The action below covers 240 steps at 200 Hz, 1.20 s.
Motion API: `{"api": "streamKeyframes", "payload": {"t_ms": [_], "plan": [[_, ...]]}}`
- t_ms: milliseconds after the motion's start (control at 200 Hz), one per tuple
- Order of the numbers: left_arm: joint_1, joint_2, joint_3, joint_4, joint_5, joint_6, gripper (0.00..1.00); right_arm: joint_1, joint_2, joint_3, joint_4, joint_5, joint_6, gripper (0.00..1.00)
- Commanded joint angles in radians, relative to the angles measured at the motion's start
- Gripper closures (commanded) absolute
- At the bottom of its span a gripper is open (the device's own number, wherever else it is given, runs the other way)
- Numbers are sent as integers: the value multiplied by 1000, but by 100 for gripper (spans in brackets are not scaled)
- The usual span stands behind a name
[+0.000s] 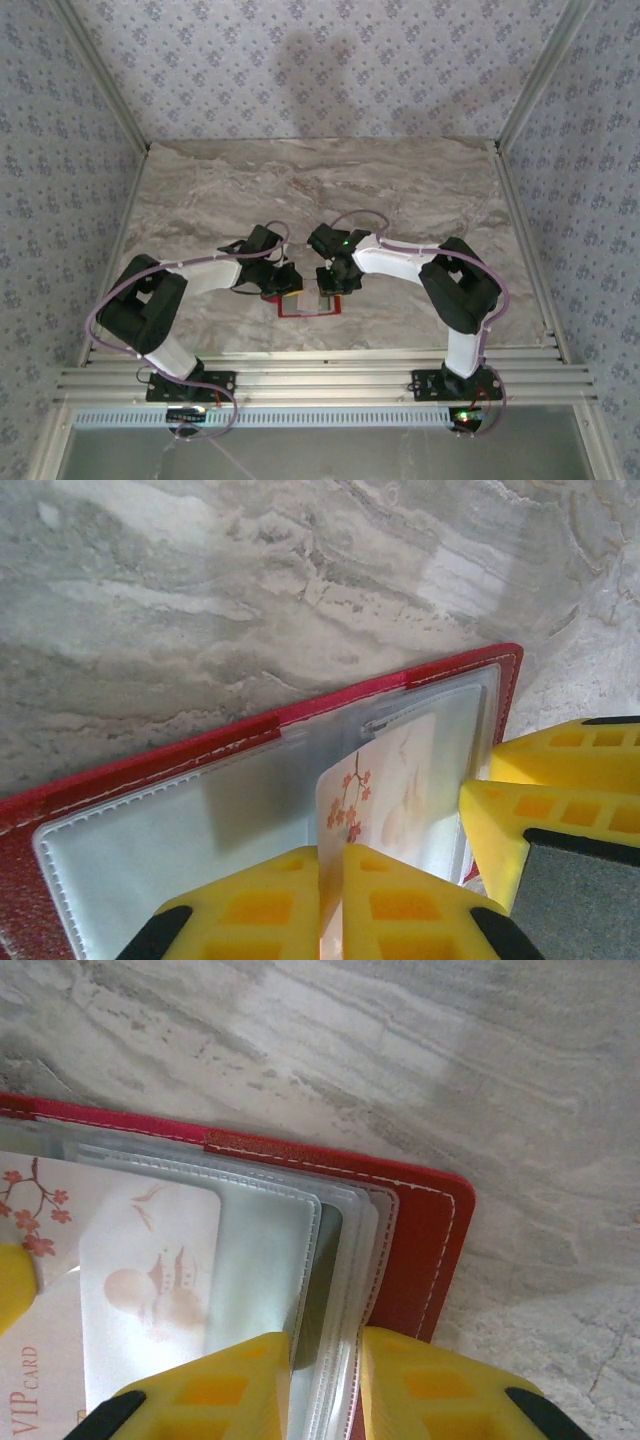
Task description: Take the credit cards out of the card holder
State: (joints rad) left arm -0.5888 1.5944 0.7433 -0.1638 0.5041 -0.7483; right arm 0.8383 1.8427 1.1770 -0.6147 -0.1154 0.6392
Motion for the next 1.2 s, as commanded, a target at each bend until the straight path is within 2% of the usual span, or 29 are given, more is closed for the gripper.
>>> {"api": "streamKeyframes", "payload": {"t_ms": [0,295,625,949,1034,1194], "plan": [[5,-20,0,-66,-42,23,89,-4,46,-16,-92,37,-2,75],[5,-70,36,-171,-96,66,94,-5,43,-1,-99,39,-1,74],[6,-126,145,-386,-189,231,96,-10,-14,-6,-76,35,-1,61],[-4,-79,315,-544,-246,546,100,-72,-145,-66,-25,15,-2,58],[-14,-63,370,-586,-264,687,100,-101,-171,-82,-26,5,-2,58],[-43,-34,488,-674,-364,899,100,-146,-220,-114,-33,5,-30,58]]}}
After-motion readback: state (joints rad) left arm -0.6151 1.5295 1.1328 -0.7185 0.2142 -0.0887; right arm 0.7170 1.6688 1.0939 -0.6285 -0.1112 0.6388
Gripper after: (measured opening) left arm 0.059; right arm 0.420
